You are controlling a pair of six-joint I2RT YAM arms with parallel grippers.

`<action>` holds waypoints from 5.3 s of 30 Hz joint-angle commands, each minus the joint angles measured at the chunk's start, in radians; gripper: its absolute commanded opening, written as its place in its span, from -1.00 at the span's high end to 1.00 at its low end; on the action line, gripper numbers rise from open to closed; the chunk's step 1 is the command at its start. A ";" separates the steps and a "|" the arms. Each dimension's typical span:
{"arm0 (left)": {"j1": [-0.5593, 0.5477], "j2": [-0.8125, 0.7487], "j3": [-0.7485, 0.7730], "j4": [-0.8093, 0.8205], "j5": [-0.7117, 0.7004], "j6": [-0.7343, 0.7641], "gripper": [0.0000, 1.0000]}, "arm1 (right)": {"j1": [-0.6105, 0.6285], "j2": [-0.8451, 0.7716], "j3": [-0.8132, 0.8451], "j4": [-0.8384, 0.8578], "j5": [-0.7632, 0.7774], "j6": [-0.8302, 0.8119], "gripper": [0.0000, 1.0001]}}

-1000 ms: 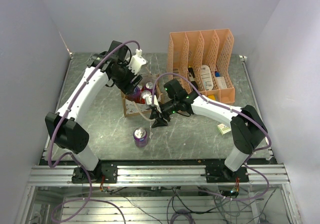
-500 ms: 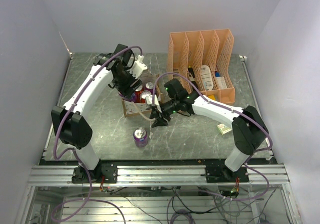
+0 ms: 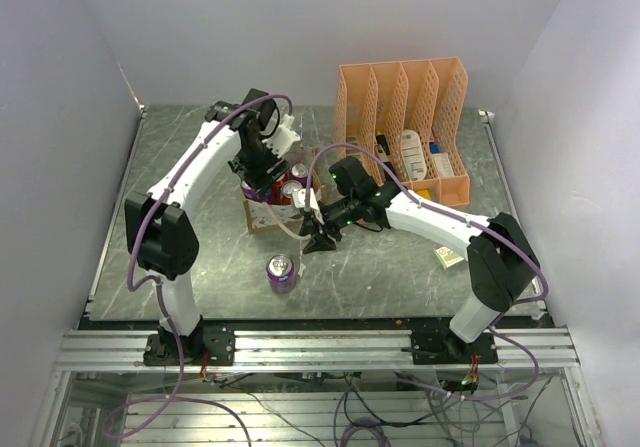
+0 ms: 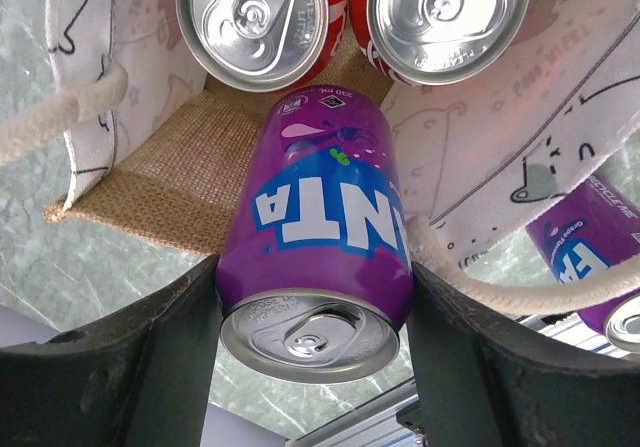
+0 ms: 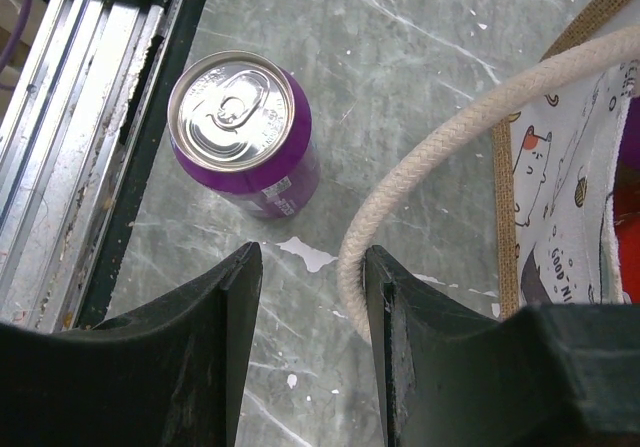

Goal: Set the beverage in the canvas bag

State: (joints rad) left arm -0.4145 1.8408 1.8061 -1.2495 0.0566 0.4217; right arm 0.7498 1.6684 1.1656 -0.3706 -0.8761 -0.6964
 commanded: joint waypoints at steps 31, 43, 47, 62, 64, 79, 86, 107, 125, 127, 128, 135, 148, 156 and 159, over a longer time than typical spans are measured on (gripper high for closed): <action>-0.056 0.122 0.010 0.024 0.020 -0.041 0.75 | 0.010 -0.028 0.005 -0.023 0.002 -0.002 0.08; -0.076 0.168 0.011 0.011 -0.018 -0.024 0.32 | 0.010 -0.014 0.008 -0.025 0.002 0.001 0.08; -0.082 0.173 -0.006 0.020 -0.022 -0.027 0.21 | 0.010 -0.012 0.009 -0.026 0.002 0.000 0.08; -0.086 0.178 -0.062 0.038 -0.026 -0.028 -0.13 | 0.010 -0.016 0.009 -0.028 0.015 -0.006 0.08; -0.086 0.169 -0.074 0.045 -0.024 -0.030 -0.17 | 0.010 -0.016 0.009 -0.029 0.015 -0.006 0.08; -0.087 0.138 -0.091 0.046 -0.005 -0.044 -0.83 | 0.010 -0.003 0.011 -0.027 0.016 -0.003 0.08; -0.087 0.120 -0.069 0.035 -0.014 -0.045 -0.81 | 0.010 -0.001 0.011 -0.028 0.015 -0.005 0.08; -0.087 0.058 0.080 -0.028 -0.014 -0.046 -0.75 | 0.011 0.001 0.016 -0.029 0.009 0.003 0.08; -0.024 -0.219 -0.011 0.121 -0.047 -0.098 -0.73 | 0.018 -0.014 0.015 -0.006 -0.007 0.038 0.06; 0.016 -0.272 -0.054 0.150 -0.034 -0.101 -0.75 | 0.019 -0.015 0.014 0.005 -0.018 0.050 0.07; 0.040 -0.300 -0.078 0.166 -0.022 -0.108 -0.76 | 0.017 -0.013 0.015 0.011 -0.021 0.058 0.06; 0.153 -0.535 -0.266 0.285 0.028 -0.138 -0.97 | 0.003 -0.001 0.020 0.050 -0.060 0.134 0.05; 0.223 -0.910 -0.610 0.284 0.382 0.108 -0.97 | -0.032 0.052 0.058 0.083 -0.181 0.273 -0.01; 0.219 -0.918 -0.769 0.185 0.661 0.446 -0.91 | -0.074 0.033 0.041 0.104 -0.222 0.300 -0.02; 0.202 -0.882 -0.798 0.178 0.669 0.520 -0.83 | -0.088 0.034 0.042 0.089 -0.224 0.290 -0.03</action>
State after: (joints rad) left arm -0.1993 0.9283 1.0351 -1.0428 0.6044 0.7635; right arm 0.6781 1.7138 1.1992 -0.2893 -1.0668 -0.4149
